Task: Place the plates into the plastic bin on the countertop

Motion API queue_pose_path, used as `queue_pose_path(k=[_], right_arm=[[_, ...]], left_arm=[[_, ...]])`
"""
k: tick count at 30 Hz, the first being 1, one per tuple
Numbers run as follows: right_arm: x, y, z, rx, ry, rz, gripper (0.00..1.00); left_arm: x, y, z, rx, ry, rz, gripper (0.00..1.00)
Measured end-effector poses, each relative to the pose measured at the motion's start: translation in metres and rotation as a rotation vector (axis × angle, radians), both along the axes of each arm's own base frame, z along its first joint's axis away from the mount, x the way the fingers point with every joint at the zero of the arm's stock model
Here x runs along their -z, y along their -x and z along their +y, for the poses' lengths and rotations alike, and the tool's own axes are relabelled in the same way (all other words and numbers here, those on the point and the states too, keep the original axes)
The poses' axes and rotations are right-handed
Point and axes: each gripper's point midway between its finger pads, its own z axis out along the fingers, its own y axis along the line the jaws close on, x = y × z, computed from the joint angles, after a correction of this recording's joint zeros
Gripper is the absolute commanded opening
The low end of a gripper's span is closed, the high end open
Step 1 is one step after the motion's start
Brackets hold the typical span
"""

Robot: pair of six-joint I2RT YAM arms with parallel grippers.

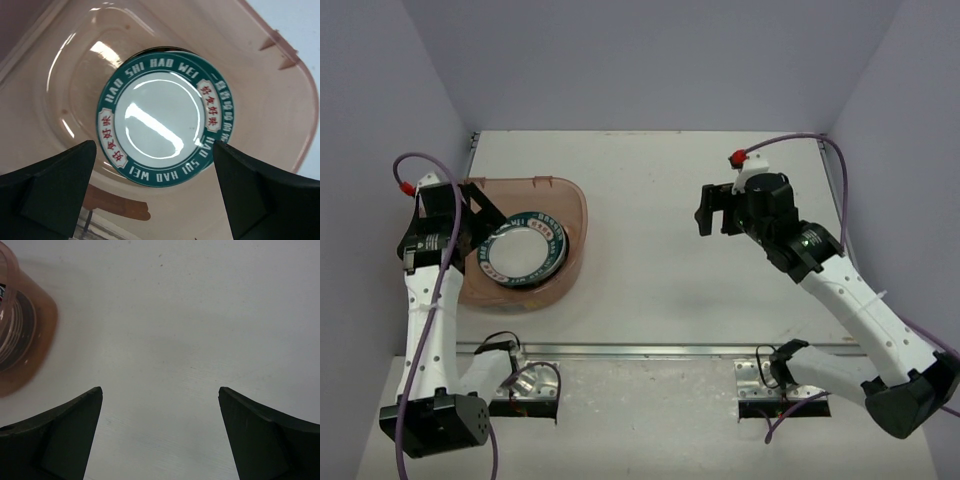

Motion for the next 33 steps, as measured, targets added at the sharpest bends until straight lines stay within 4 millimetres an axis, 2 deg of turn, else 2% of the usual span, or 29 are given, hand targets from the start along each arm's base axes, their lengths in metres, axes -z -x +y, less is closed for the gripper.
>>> queue_pose_path(k=[5,8,11,14,18,21,24,28,33], right_arm=[[0.0,0.014,-0.004,-0.013,-0.027,-0.013,0.99],[0.004,0.03,-0.013,-0.014,-0.031,-0.021,0.99],[-0.008,0.047,-0.022,-0.017,-0.057,-0.061,0.99],[-0.022,0.055,-0.026,-0.023,-0.082,-0.102,0.99],[-0.026,0.06,-0.025,-0.043,-0.084,-0.106,0.99],[-0.023,0.063,-0.025,-0.057,-0.076,-0.091,0.99],[-0.022,0.065,-0.025,-0.066,-0.07,-0.089,0.99],[-0.021,0.066,-0.025,-0.078,-0.063,-0.09,0.99],[-0.017,0.067,-0.023,-0.092,-0.061,-0.079,0.99]], left_arm=[[0.029,0.01,0.01,-0.09,0.001,0.078,1.0],[0.046,0.017,0.016,-0.141,-0.01,0.136,1.0],[0.061,0.018,0.022,-0.2,-0.003,0.183,1.0],[0.084,0.017,0.027,-0.265,0.02,0.255,1.0],[0.119,0.018,0.024,-0.297,0.068,0.341,1.0],[0.136,0.008,0.016,-0.266,0.116,0.34,1.0],[0.143,-0.003,0.004,-0.206,0.174,0.304,1.0],[0.141,-0.015,-0.007,-0.14,0.214,0.26,1.0],[0.139,-0.018,-0.012,-0.084,0.222,0.249,1.0]])
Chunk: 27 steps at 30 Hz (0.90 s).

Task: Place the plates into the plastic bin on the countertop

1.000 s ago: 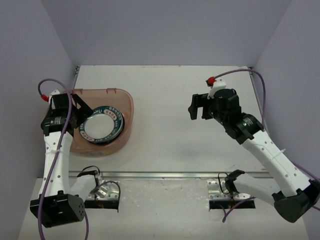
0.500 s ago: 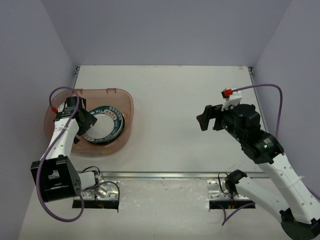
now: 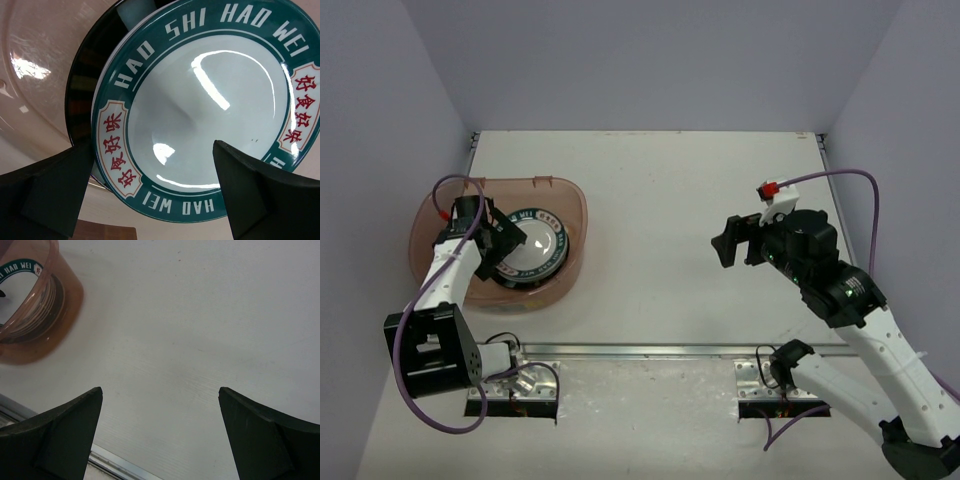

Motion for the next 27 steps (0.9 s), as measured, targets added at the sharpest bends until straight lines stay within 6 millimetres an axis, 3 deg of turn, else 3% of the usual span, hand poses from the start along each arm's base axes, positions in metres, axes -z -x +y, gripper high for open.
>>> queue_pose_path(k=[5,8,11,14,18,23,27], right_arm=[[0.001,0.002,0.004,-0.021,-0.005,0.008,0.99],[0.001,0.002,0.003,-0.022,0.001,0.004,0.99],[0.003,0.002,-0.002,-0.01,0.02,0.005,0.99],[0.003,0.005,-0.011,0.019,0.045,0.001,0.99],[-0.007,0.014,-0.029,0.071,0.06,-0.032,0.99],[-0.029,0.038,-0.054,0.122,0.045,-0.116,0.99],[-0.041,0.056,-0.069,0.134,0.033,-0.188,0.99]], left_arm=[[-0.005,0.005,-0.002,0.019,-0.002,-0.003,1.0],[-0.03,0.009,-0.002,0.028,-0.032,-0.068,1.0],[-0.075,0.009,-0.003,0.065,-0.078,-0.194,1.0],[-0.137,0.008,-0.014,0.15,-0.111,-0.387,1.0],[-0.211,0.022,-0.03,0.267,-0.18,-0.596,1.0],[-0.277,0.062,-0.04,0.339,-0.335,-0.759,1.0],[-0.299,0.105,-0.051,0.393,-0.428,-0.901,1.0]])
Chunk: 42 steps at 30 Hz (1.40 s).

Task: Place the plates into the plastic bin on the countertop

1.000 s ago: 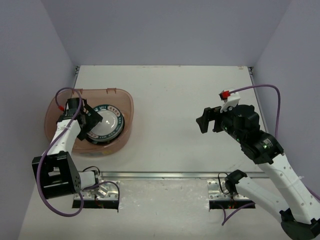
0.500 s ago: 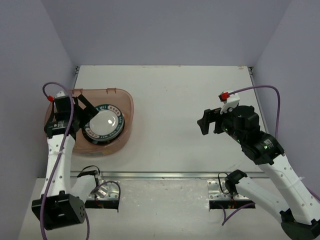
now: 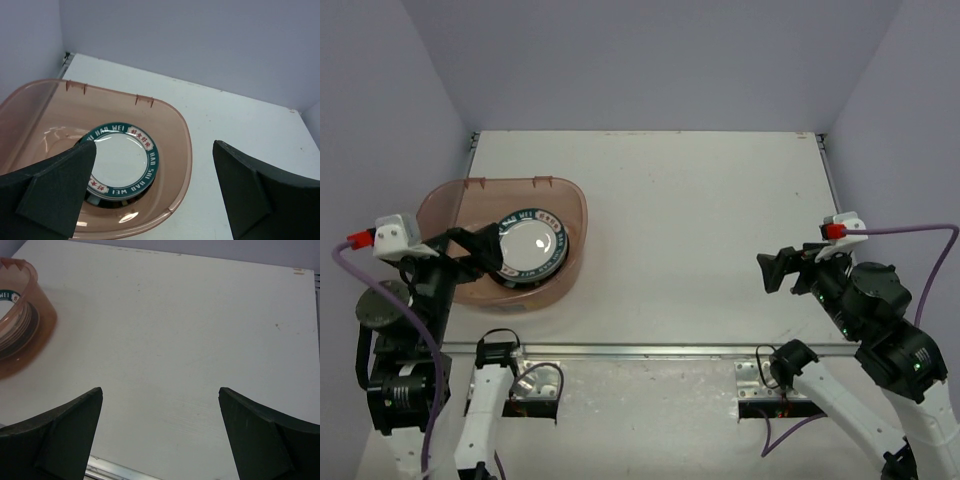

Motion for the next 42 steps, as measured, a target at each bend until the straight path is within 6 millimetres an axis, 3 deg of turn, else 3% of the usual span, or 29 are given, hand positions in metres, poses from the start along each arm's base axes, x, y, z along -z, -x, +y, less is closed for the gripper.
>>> queue_pose_path(k=[4,10,13,35,42], right_arm=[[0.007,0.006,-0.006,-0.003,0.041,0.01,0.99],[0.03,0.005,-0.01,0.005,0.101,0.062,0.99],[0.042,0.005,-0.009,0.002,0.118,0.085,0.99],[0.053,0.003,-0.009,0.001,0.137,0.107,0.99],[0.062,-0.001,-0.007,-0.001,0.155,0.134,0.99]], left_arm=[[0.006,0.022,-0.011,0.062,-0.034,-0.062,1.0],[0.057,0.014,-0.009,0.06,-0.028,0.035,1.0],[0.073,0.011,-0.008,0.053,-0.025,0.069,1.0],[0.074,0.011,-0.012,0.074,-0.023,0.066,1.0],[0.082,0.007,-0.017,0.102,-0.011,0.083,1.0]])
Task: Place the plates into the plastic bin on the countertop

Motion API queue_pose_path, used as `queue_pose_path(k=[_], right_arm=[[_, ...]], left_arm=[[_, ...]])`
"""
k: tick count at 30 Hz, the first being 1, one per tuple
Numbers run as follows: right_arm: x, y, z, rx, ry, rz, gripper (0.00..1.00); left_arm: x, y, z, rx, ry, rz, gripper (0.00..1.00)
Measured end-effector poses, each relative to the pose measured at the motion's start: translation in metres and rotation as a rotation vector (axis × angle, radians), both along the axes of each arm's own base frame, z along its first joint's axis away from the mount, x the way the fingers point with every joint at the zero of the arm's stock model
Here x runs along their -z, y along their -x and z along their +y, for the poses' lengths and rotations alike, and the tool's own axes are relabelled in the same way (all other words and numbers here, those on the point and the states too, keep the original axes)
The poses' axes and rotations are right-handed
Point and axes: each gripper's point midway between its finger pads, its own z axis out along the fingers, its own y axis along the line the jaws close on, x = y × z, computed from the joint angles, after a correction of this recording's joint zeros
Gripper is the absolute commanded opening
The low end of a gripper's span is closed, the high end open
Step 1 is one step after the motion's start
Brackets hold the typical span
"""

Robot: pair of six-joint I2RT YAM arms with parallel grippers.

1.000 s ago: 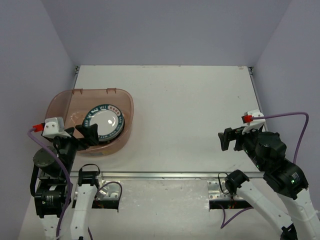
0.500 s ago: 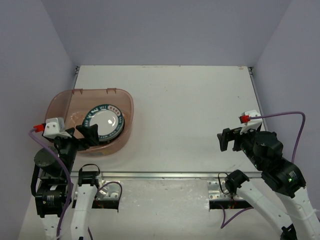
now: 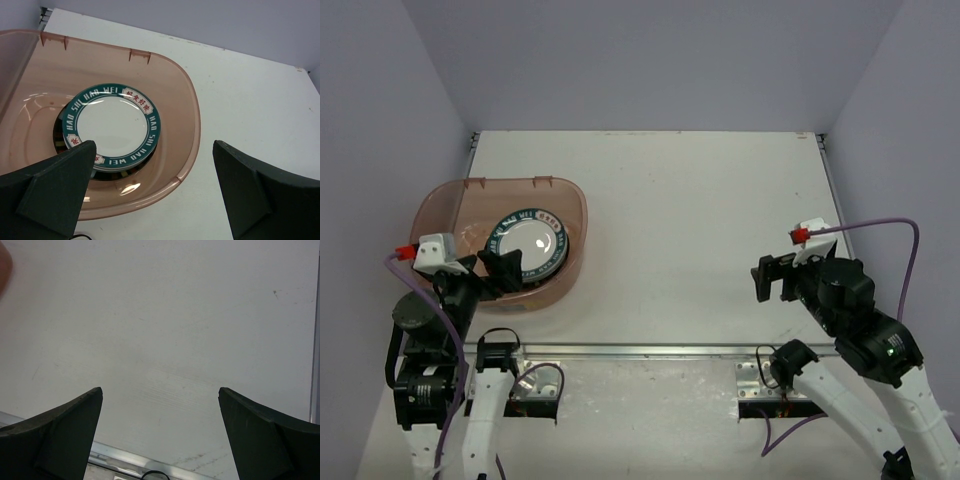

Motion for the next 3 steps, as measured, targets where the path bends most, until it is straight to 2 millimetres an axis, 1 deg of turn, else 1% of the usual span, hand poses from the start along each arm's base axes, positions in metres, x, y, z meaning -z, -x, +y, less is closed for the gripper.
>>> queue_pose_path(k=[3], right_arm=[[0.0003,-0.0013,0.0009,0.0,0.001,0.002,0.99]], left_arm=[[-0.0002,-0.0004,-0.0015,0.008,0.002,-0.001,1.0]])
